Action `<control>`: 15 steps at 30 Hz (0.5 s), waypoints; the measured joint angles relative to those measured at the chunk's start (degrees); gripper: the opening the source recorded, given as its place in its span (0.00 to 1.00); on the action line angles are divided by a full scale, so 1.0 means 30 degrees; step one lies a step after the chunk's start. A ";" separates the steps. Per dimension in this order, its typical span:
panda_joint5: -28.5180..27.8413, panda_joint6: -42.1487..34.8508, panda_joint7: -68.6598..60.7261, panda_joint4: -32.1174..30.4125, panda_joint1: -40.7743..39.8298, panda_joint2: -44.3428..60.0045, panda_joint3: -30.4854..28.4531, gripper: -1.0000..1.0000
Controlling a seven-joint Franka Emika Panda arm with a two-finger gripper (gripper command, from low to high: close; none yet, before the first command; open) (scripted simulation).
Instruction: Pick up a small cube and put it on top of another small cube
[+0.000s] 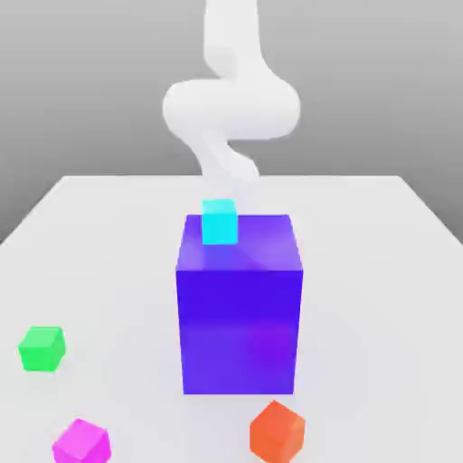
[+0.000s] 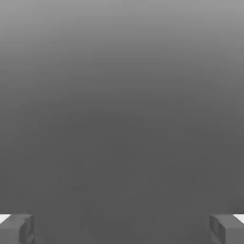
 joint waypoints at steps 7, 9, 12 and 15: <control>0.0556 0.1505 -0.0166 -0.0008 -0.0300 0.4956 -0.1170 0.50; 0.0752 0.1925 -0.0241 -0.0010 -0.0402 0.6339 -0.1490 0.50; 0.1076 0.2552 -0.0375 -0.0013 -0.0576 0.8416 -0.1952 0.50; 0.1434 0.3168 -0.0541 -0.0013 -0.0784 1.0497 -0.2376 0.50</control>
